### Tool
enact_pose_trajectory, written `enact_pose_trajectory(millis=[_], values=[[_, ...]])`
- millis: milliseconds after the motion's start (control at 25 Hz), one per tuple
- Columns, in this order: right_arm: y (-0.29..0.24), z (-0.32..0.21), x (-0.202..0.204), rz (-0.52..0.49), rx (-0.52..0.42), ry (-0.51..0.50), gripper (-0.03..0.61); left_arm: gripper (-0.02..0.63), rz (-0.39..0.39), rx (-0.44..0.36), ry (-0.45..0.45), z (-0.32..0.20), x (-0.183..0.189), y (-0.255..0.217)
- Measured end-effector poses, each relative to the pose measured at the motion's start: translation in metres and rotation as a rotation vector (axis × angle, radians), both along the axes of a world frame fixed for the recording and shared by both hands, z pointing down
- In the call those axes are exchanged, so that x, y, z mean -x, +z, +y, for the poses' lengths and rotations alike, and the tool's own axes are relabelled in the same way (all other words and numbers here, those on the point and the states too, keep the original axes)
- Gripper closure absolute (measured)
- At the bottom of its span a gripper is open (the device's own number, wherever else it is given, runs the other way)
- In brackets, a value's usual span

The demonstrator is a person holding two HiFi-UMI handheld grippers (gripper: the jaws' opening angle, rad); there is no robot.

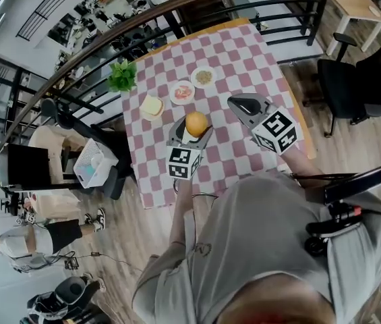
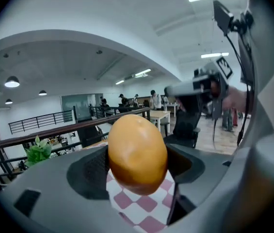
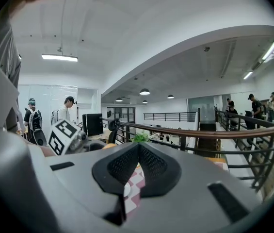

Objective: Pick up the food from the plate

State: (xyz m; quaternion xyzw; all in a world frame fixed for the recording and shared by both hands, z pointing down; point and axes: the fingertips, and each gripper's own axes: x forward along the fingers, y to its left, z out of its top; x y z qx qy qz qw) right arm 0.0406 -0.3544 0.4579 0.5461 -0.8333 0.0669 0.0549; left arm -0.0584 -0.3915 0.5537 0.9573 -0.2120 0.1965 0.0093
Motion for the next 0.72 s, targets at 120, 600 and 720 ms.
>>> enact_pose_trajectory(millis=[120, 600, 720], values=[[0.008, 0.007, -0.007, -0.005, 0.024, 0.03, 0.565, 0.255, -0.164, 0.019, 0.055, -0.001, -0.015, 0.066], [0.014, 0.032, -0.021, -0.015, 0.036, 0.121, 0.565, 0.254, -0.869, 0.147, 0.445, 0.048, -0.026, 0.338], [0.016, 0.036, -0.024, -0.002, 0.045, 0.132, 0.565, 0.255, -0.916, 0.207, 0.47, 0.059, -0.02, 0.365]])
